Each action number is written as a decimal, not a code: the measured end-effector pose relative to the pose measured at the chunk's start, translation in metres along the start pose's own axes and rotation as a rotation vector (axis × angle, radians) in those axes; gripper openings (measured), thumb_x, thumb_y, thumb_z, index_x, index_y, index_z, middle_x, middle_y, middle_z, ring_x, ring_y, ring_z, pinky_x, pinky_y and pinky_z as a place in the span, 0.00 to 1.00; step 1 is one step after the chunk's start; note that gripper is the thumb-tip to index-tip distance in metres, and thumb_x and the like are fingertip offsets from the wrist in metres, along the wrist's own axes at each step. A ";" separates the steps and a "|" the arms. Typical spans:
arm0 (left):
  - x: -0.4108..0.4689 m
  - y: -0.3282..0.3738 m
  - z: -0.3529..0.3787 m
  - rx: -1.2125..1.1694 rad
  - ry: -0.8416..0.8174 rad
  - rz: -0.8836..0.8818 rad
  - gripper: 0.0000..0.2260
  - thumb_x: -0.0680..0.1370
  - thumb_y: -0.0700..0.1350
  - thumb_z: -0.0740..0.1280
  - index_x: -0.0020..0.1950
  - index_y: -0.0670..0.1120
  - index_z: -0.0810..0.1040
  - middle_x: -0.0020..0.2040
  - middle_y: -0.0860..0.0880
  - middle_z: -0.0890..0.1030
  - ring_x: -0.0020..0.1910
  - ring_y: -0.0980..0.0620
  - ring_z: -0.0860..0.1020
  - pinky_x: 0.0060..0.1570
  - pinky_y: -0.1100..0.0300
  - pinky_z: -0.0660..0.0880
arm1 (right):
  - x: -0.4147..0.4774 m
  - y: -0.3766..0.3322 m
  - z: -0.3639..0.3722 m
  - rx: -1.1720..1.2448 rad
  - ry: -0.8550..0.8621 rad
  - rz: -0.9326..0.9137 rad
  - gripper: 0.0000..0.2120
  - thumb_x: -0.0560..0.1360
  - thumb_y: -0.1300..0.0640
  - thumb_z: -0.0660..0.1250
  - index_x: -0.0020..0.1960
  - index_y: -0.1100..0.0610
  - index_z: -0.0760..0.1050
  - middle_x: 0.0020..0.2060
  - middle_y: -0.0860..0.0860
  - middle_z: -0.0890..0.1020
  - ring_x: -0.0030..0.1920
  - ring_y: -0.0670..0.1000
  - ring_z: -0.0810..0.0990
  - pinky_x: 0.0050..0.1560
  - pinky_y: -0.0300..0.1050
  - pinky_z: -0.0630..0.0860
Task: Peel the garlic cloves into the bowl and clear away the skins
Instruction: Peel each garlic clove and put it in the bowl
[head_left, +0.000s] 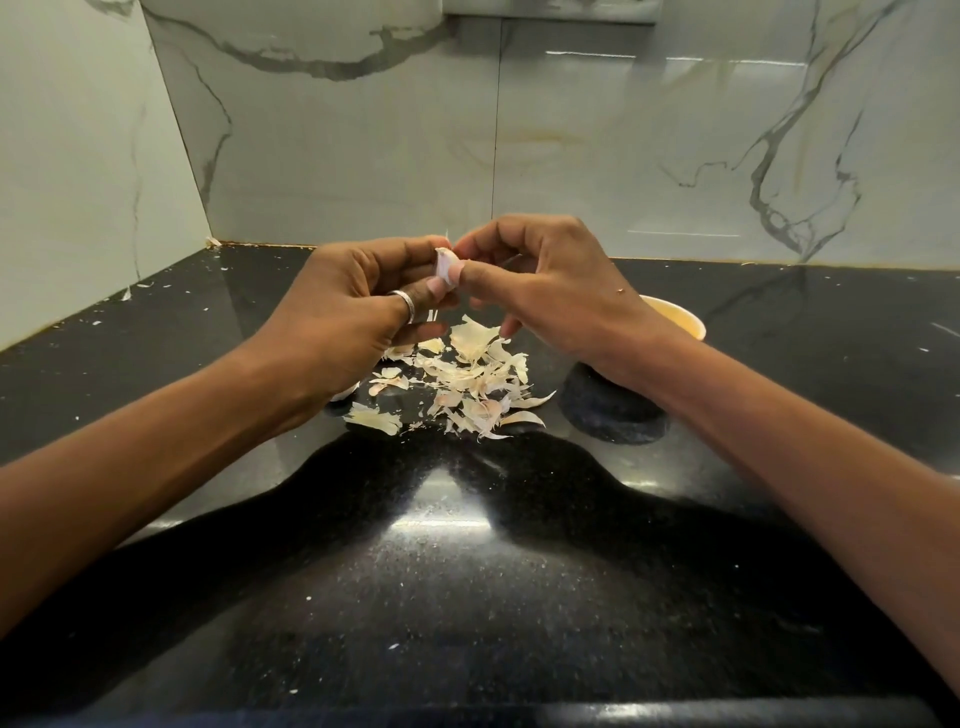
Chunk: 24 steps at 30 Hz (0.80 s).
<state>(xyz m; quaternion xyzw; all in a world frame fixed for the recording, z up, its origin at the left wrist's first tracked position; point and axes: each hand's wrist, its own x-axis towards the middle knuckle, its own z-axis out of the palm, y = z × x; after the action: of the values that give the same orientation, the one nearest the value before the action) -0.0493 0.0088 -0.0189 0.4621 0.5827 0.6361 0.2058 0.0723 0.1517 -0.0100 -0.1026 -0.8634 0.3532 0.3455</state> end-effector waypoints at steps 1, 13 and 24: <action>0.001 0.000 -0.001 -0.001 0.002 0.000 0.17 0.78 0.38 0.69 0.67 0.43 0.78 0.54 0.49 0.86 0.54 0.53 0.84 0.49 0.60 0.82 | -0.001 0.000 0.000 0.034 -0.032 0.003 0.09 0.76 0.54 0.76 0.53 0.57 0.84 0.43 0.51 0.87 0.43 0.52 0.86 0.35 0.44 0.80; 0.002 -0.001 -0.008 0.198 0.043 0.105 0.20 0.70 0.49 0.75 0.60 0.48 0.79 0.49 0.50 0.87 0.50 0.49 0.86 0.54 0.49 0.82 | 0.000 0.003 0.001 0.254 -0.100 -0.040 0.10 0.76 0.62 0.74 0.57 0.64 0.82 0.50 0.62 0.86 0.45 0.50 0.84 0.41 0.42 0.82; 0.003 -0.003 -0.011 0.557 0.205 0.458 0.09 0.74 0.49 0.76 0.53 0.51 0.83 0.47 0.59 0.85 0.45 0.62 0.84 0.50 0.66 0.79 | -0.002 0.002 0.001 0.224 -0.075 -0.023 0.08 0.78 0.61 0.73 0.55 0.64 0.82 0.45 0.57 0.88 0.45 0.55 0.88 0.42 0.44 0.84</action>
<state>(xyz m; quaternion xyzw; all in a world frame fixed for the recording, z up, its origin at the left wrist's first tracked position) -0.0604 0.0056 -0.0191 0.5525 0.6324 0.5259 -0.1349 0.0728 0.1517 -0.0136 -0.0402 -0.8321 0.4469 0.3261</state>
